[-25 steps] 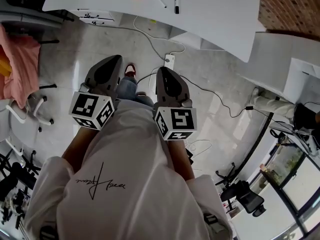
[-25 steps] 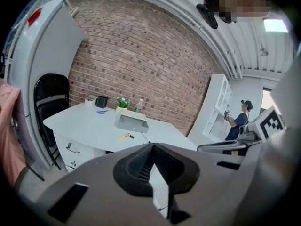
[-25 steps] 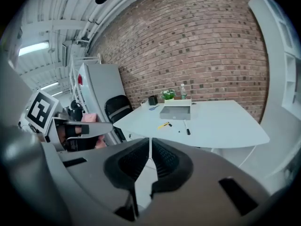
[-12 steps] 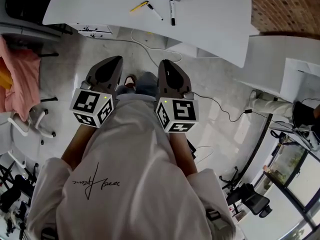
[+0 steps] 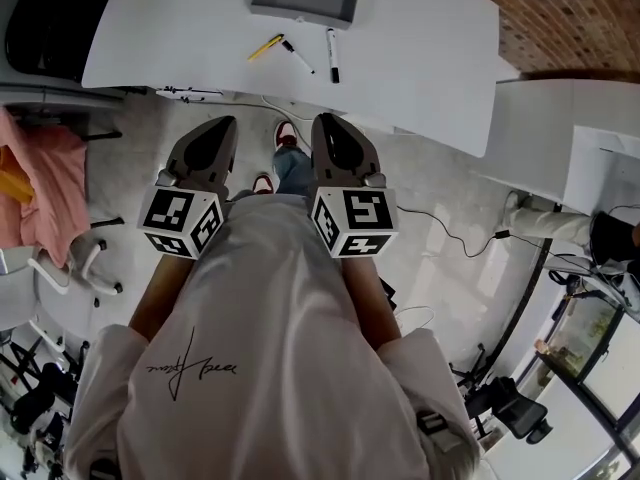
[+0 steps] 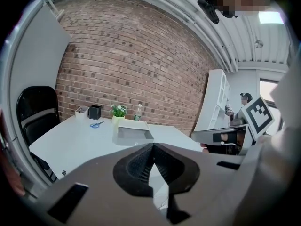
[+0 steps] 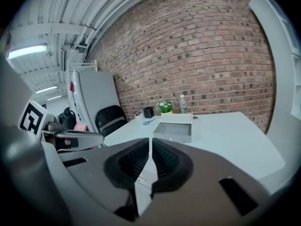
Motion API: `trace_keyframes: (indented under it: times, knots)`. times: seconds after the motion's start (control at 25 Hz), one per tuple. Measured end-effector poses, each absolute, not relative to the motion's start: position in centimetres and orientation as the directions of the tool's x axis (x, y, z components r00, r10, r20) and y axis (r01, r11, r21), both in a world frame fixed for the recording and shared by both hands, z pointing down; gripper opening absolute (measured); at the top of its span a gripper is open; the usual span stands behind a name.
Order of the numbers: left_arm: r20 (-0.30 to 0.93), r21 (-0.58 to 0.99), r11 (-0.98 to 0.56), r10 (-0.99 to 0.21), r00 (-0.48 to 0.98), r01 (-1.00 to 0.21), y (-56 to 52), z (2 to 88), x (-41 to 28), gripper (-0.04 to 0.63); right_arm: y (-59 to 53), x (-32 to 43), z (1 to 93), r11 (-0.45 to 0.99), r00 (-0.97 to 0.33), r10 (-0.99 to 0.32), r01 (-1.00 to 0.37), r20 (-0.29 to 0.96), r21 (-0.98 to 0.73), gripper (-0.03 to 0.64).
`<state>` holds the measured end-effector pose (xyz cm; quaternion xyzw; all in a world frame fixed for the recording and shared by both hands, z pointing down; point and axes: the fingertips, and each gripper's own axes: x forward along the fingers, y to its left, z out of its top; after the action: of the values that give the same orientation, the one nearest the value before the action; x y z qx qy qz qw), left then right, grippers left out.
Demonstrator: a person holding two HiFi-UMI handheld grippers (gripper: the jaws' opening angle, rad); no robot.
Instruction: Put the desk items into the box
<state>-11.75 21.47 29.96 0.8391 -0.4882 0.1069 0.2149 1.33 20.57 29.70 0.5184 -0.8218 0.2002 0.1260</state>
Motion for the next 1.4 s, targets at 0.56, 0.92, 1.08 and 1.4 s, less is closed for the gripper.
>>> trace_keyframes:
  times: [0.56, 0.92, 1.08, 1.4]
  knots:
    - [0.455, 0.232, -0.414, -0.753, 0.475, -0.880, 10.7, 31.5, -8.9, 0.005, 8.9, 4.6, 31.7, 0.400, -0.472, -0.762, -0.882, 0.444, -0.250, 0.026]
    - [0.467, 0.210, -0.393, -0.764, 0.445, -0.895, 6.4, 31.6, -8.0, 0.005, 4.6, 4.0, 32.0, 0.483, -0.544, -0.706, -0.838, 0.453, -0.252, 0.026]
    - [0.476, 0.201, -0.376, -0.770, 0.425, -0.905, 5.3, 31.9, -7.9, 0.005, 3.7, 3.6, 32.5, 0.527, -0.584, -0.670, -0.809, 0.459, -0.260, 0.026]
    - [0.514, 0.162, -0.371, -0.759, 0.399, -0.914, 4.5, 33.6, -8.1, 0.005, 3.7, 2.3, 34.2, 0.556, -0.628, -0.619, -0.775, 0.472, -0.301, 0.026]
